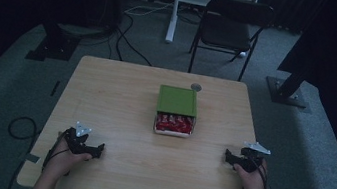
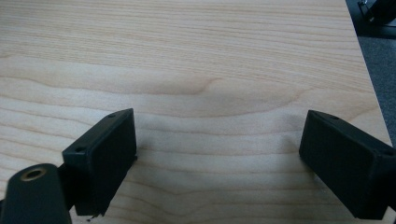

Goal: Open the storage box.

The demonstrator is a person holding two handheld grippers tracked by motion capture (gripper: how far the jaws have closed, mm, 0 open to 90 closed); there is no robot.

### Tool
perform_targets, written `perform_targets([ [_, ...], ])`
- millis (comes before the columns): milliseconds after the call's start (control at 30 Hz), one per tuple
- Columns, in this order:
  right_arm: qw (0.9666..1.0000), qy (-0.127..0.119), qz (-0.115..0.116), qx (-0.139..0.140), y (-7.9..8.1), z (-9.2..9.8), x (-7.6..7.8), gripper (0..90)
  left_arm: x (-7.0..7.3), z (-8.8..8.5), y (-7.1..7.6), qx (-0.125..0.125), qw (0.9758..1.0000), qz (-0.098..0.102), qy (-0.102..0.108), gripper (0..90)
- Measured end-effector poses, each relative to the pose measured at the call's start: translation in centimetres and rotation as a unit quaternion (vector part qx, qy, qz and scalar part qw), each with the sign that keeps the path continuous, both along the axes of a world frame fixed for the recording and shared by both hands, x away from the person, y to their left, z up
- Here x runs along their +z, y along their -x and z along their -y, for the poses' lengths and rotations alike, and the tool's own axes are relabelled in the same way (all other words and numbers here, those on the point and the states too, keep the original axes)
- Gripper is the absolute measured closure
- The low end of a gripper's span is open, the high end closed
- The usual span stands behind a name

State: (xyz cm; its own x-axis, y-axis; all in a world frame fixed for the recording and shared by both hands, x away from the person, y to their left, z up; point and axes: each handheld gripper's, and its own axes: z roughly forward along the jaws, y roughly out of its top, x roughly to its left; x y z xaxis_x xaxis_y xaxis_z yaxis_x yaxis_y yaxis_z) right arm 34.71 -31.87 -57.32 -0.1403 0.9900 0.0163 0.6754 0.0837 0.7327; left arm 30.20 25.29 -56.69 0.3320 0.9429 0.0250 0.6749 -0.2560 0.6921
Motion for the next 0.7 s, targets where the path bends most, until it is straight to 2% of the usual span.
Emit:
perform_targets([
  [400,1.0,0.0,-0.001,-0.005,0.05,0.06,0.01,10.5,0.02,0.01,0.05,-0.001,1.0,-0.001,-0.001,0.4],
  [500,1.0,-0.001,-0.001,-0.007,0.1,0.13,0.01,10.6,0.0,0.16,0.1,-0.012,0.9999,0.001,0.0,0.6],
  [700,1.0,-0.001,-0.001,-0.006,0.14,0.17,0.01,10.6,0.02,0.36,0.11,-0.019,0.9998,0.001,-0.003,0.6],
])
